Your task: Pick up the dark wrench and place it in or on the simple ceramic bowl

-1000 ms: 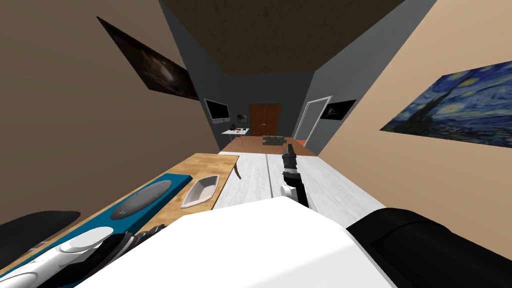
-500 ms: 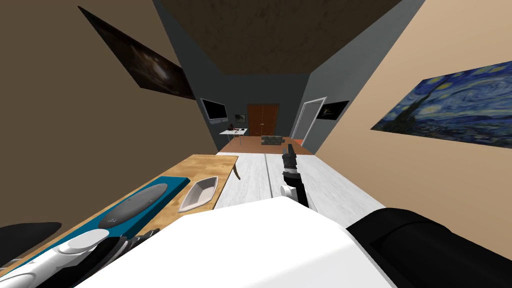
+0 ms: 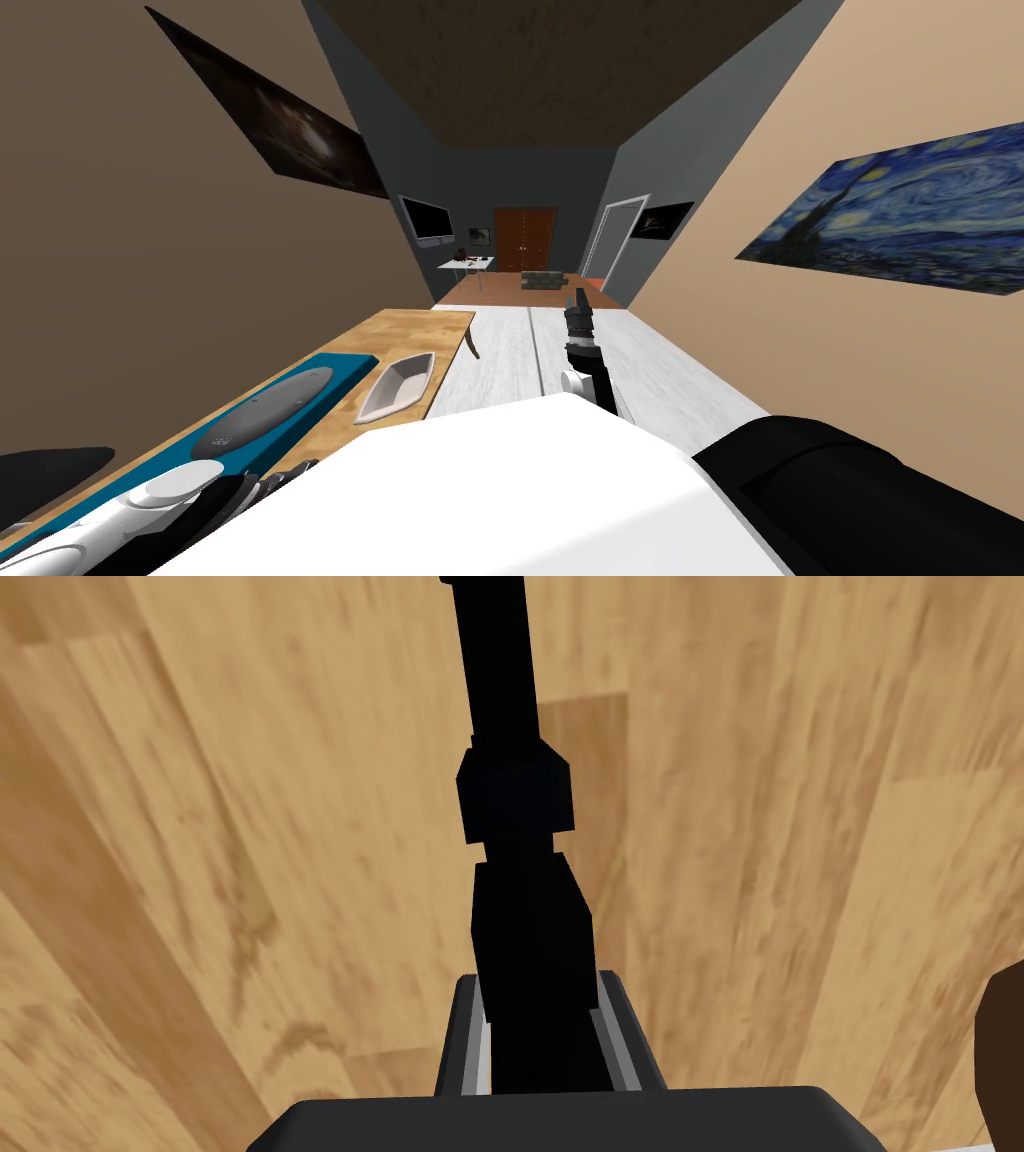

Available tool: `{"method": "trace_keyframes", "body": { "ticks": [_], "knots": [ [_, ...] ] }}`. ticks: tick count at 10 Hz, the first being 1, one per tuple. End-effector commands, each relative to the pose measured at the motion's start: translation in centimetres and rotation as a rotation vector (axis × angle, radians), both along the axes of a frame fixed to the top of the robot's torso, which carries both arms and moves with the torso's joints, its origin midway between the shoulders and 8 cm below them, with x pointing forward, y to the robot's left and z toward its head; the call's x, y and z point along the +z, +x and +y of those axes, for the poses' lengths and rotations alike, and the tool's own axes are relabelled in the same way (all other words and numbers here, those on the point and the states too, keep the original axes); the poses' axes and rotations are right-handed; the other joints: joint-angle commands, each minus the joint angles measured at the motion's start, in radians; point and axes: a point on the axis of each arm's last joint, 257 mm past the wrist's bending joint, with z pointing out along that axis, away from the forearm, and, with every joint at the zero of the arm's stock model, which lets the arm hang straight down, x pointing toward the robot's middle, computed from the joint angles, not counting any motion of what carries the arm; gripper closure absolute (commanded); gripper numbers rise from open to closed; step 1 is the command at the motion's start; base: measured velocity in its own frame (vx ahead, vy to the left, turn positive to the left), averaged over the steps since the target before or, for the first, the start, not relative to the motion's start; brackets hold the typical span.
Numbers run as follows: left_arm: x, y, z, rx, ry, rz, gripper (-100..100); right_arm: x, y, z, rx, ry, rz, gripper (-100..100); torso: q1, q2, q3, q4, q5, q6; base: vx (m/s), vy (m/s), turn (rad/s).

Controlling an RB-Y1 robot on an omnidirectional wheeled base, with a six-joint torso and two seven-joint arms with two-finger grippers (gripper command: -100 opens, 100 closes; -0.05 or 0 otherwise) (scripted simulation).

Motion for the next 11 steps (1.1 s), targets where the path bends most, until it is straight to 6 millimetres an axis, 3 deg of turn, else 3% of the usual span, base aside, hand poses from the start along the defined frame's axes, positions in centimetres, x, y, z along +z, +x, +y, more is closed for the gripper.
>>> {"method": "trace_keyframes", "body": {
  "ticks": [1, 3, 4, 5, 6, 7, 10, 11],
  "knots": [
    [0.0, 0.0, 0.0, 0.000, 0.000, 0.000, 100, 0.0, 0.0, 0.0, 0.000, 0.000, 0.000, 0, 0.000, 0.000, 0.000, 0.000, 0.000, 0.000, 0.000, 0.000, 0.000],
    [0.0, 0.0, 0.0, 0.000, 0.000, 0.000, 100, 0.0, 0.0, 0.0, 0.000, 0.000, 0.000, 0, 0.000, 0.001, 0.001, 0.000, 0.000, -0.001, 0.000, 0.000, 0.000],
    [0.0, 0.0, 0.0, 0.000, 0.000, 0.001, 0, 0.0, 0.0, 0.0, 0.000, 0.000, 0.000, 0, 0.001, 0.001, 0.001, 0.001, 0.000, -0.001, 0.000, 0.000, 0.000],
    [0.0, 0.0, 0.0, 0.000, 0.001, 0.001, 100, 0.0, 0.0, 0.0, 0.000, 0.000, 0.000, 0, 0.001, 0.001, 0.001, 0.001, 0.000, -0.001, 0.000, 0.000, 0.000],
    [0.0, 0.0, 0.0, 0.000, 0.000, 0.001, 0, 0.0, 0.0, 0.0, 0.000, 0.000, 0.000, 0, 0.001, 0.001, 0.001, 0.001, 0.000, 0.000, 0.000, 0.000, 0.000],
    [1.2, -1.4, 2.3, 0.019, 0.036, 0.023, 100, 0.0, 0.0, 0.0, 0.000, 0.000, 0.000, 0, 0.001, 0.001, 0.001, 0.000, 0.000, 0.000, 0.001, -0.104, -0.105],
    [1.7, -1.9, 3.1, 0.025, 0.050, 0.032, 100, 0.0, 0.0, 0.0, 0.000, 0.000, 0.000, 0, -0.009, -0.001, -0.001, -0.001, -0.004, 0.001, 0.018, -0.095, -0.032],
    [2.9, -3.1, 4.9, 0.040, 0.080, 0.052, 100, 0.0, 0.0, 0.0, 0.000, 0.000, 0.000, 0, -0.005, -0.001, -0.001, -0.001, -0.004, 0.000, -0.001, -0.078, -0.085]
  ]
}}
